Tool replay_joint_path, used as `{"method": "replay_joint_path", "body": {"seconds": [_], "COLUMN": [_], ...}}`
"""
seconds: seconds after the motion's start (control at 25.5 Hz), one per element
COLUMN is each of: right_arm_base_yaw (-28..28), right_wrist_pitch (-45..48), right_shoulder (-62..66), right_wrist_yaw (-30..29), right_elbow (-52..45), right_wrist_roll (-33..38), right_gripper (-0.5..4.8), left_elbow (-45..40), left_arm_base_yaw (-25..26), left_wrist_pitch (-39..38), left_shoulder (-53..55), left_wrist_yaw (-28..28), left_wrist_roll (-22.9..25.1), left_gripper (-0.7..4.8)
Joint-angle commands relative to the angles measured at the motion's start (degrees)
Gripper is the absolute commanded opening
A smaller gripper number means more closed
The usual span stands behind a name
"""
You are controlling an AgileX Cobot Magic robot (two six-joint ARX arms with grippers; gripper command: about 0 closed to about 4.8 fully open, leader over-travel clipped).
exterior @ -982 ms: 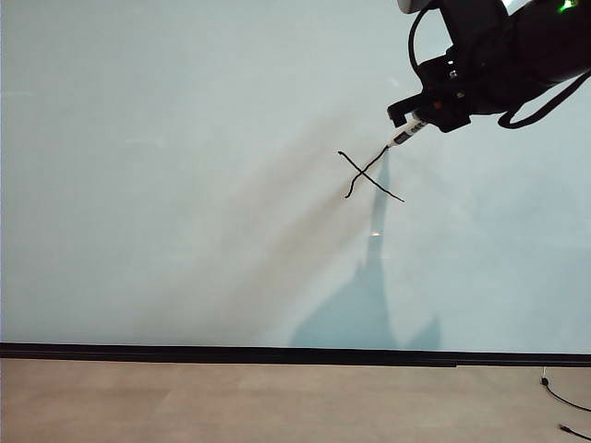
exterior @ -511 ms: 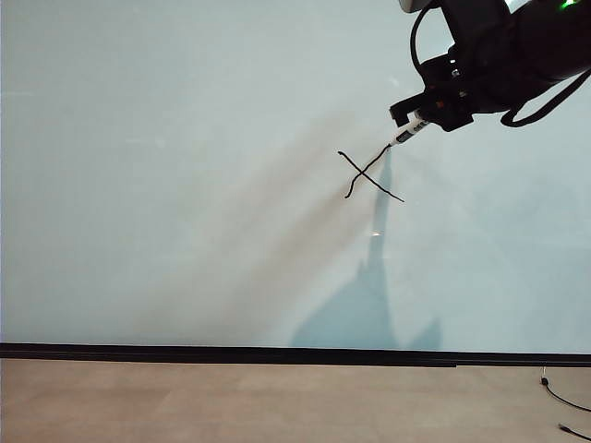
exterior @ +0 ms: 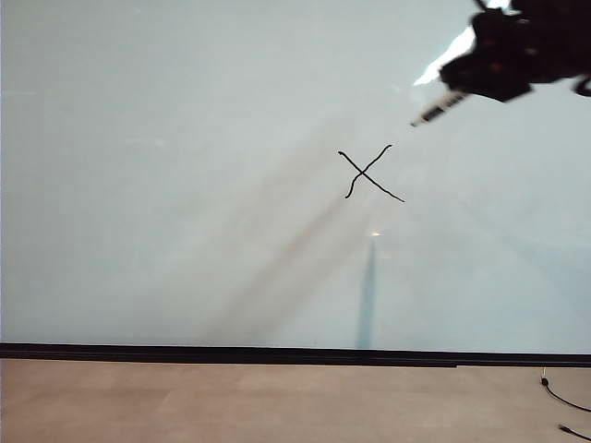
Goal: Pick up the pen on the shelf to the right of the whiteboard and draw a cross mark.
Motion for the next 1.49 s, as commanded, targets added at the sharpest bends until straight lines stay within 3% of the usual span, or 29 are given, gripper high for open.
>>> {"method": "replay_joint_path", "body": {"seconds": [0.04, 0.28, 0.47, 0.79, 1.26, 1.49], "right_arm_base_yaw": [-0.13, -0.22, -0.22, -0.24, -0.33, -3.26], "right_wrist_pitch": [-2.25, -6.73, -17.9, -21.42, -36.04, -37.27], "right_shoulder": [-5.33, -20.98, -30.56, -42.97, -56.0, -56.06], "right_wrist_yaw": [0.26, 0.39, 2.27, 3.41, 3.15, 3.74], "right_elbow": [-3.89, -13.27, -14.43, -19.08, -19.78, -19.76], "right_wrist_roll": [1.55, 2.23, 2.64, 2.38, 3.96, 5.29], "right_gripper": [-0.05, -0.05, -0.05, -0.05, -0.05, -0.05], "left_elbow": [0.17, 0.17, 0.17, 0.17, 0.17, 0.17], "left_arm_base_yaw": [0.0, 0.0, 0.0, 0.0, 0.0, 0.0], "left_wrist_pitch": [0.28, 0.28, 0.28, 0.28, 0.28, 0.26], "left_shoulder": [0.0, 0.0, 0.0, 0.0, 0.0, 0.0], "left_wrist_yaw": [0.22, 0.24, 0.22, 0.22, 0.22, 0.22], "left_wrist_roll": [0.24, 0.24, 0.26, 0.26, 0.26, 0.26], "left_gripper": [-0.04, -0.05, -0.05, -0.05, -0.04, -0.04]}}
